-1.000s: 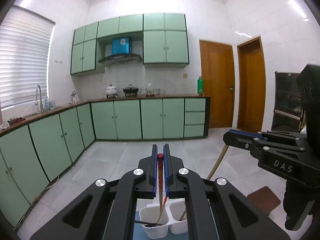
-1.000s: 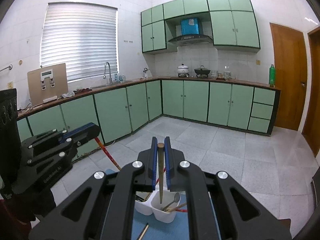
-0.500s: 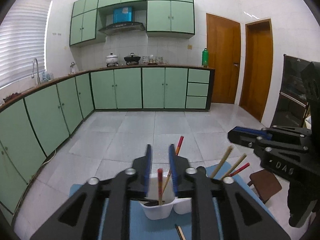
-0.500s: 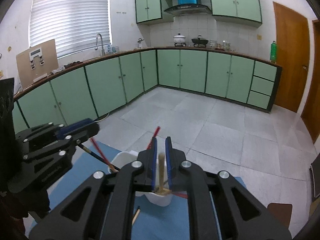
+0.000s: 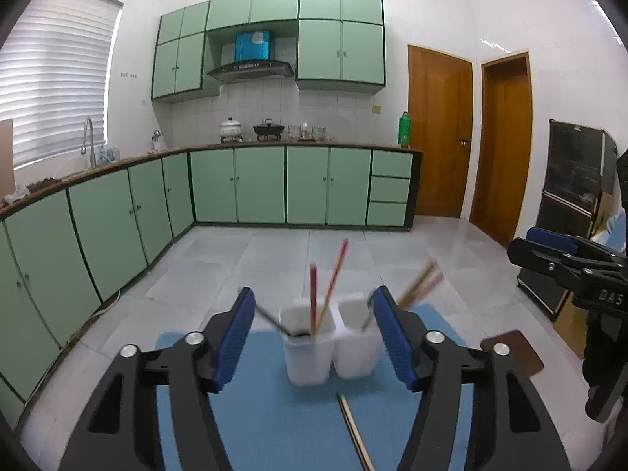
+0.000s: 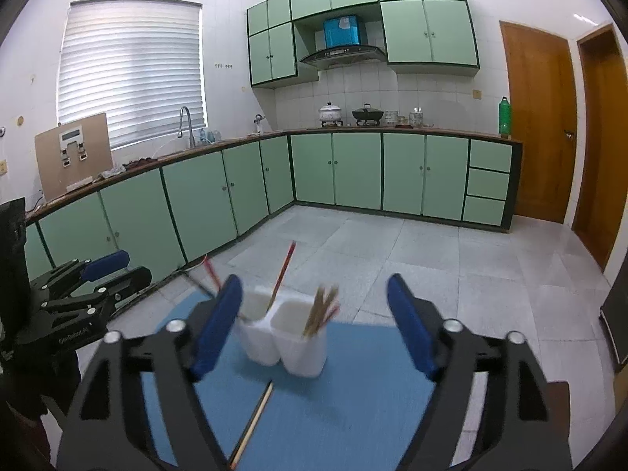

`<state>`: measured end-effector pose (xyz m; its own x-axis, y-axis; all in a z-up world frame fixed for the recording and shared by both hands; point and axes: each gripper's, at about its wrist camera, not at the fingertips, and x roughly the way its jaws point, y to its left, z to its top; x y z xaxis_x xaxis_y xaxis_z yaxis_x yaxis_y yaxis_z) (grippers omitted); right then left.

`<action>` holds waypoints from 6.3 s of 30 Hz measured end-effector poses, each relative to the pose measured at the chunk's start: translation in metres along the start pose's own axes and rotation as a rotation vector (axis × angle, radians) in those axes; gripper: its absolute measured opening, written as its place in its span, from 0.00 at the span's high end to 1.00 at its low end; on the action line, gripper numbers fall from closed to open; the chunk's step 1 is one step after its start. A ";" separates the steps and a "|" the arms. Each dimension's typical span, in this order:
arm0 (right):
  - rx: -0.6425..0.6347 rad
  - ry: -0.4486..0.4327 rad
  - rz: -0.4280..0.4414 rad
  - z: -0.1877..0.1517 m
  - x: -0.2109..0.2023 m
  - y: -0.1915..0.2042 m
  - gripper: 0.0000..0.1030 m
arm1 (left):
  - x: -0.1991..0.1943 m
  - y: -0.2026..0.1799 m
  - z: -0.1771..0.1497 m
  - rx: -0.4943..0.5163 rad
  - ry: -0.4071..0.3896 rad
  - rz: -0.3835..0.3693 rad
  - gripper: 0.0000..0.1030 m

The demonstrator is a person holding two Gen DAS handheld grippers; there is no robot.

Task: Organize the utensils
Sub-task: 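Open the right tool to drop its chopstick while the left opens too, then move both open tools back to the last two chopsticks, then close the right tool on the red-patterned chopstick's end, then close the left tool on the black chopstick's end, then lift both chopsticks and carry them over the white caddy, then open the right tool to drop its chopstick while the left opens too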

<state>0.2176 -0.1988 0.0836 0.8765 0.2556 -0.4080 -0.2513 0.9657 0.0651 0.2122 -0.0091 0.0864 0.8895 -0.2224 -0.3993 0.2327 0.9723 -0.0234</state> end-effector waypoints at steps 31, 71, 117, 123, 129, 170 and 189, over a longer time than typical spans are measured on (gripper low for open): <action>0.003 0.445 0.013 -0.232 0.026 0.093 0.18 | 0.007 0.017 -0.215 -0.079 0.434 0.105 0.33; 0.018 0.450 -0.041 -0.236 0.027 0.070 0.95 | 0.007 -0.016 -0.218 -0.089 0.428 0.039 0.33; 0.036 0.399 -0.067 -0.219 0.009 0.042 0.95 | 0.006 -0.057 -0.200 0.016 0.420 -0.014 0.94; 0.046 0.309 -0.039 -0.181 -0.017 0.038 0.95 | -0.023 -0.051 -0.162 0.018 0.315 -0.014 0.94; 0.052 0.214 -0.011 -0.138 -0.041 0.032 0.95 | -0.048 -0.050 -0.116 0.028 0.192 -0.021 0.94; -0.031 -0.076 0.098 0.109 0.041 0.009 0.95 | 0.016 0.006 0.118 0.045 -0.183 0.021 0.94; -0.052 0.108 0.059 0.053 0.147 0.014 0.93 | 0.123 0.028 0.071 -0.039 0.018 -0.027 0.86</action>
<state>0.3645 -0.1450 0.0727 0.8108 0.3028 -0.5009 -0.3243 0.9448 0.0462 0.3560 -0.0144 0.1020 0.8756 -0.2477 -0.4148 0.2407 0.9681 -0.0699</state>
